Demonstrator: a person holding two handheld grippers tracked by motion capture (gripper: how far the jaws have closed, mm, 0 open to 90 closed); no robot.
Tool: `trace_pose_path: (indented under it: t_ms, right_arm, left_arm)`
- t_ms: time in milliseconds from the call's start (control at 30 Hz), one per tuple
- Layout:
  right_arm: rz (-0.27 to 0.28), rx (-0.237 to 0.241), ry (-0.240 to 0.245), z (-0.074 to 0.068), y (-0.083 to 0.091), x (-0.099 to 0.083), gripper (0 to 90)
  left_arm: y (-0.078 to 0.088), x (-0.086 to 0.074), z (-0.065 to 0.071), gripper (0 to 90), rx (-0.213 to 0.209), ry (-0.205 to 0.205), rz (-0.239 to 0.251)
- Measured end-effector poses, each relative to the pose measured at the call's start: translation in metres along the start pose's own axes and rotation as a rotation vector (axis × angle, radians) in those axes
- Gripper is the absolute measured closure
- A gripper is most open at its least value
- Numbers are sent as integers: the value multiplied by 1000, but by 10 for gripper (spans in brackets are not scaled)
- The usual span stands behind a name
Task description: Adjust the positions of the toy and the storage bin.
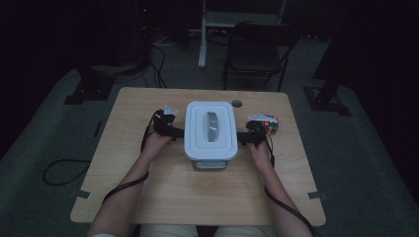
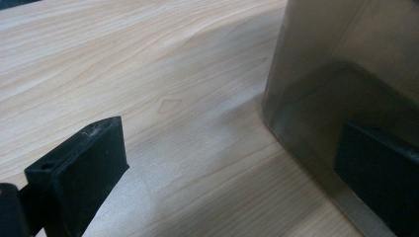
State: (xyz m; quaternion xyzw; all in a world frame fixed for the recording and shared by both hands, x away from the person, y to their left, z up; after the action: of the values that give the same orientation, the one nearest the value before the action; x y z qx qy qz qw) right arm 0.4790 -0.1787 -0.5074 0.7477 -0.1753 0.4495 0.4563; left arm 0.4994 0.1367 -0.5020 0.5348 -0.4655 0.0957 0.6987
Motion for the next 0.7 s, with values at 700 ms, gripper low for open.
trace_pose_path:
  t_ms: [700]
  right_arm:
    - [-22, 86, 42, -18, 33, -25, 161]
  left_arm:
    - [36, -22, 34, 11, -10, -86, -25]
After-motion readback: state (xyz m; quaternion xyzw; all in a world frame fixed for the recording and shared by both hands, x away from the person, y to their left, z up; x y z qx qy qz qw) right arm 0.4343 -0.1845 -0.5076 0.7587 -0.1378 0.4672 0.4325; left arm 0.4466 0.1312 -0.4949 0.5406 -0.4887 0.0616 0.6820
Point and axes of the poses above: each handheld gripper's, and its own axes: y roughly backward along the jaws, x roughly out of its top, z roughly to its right, the point moved 3 cm from there along -y, roughly forward along the jaws, and after that the axes turned 2 degrees about x, right-handed, at the moved point
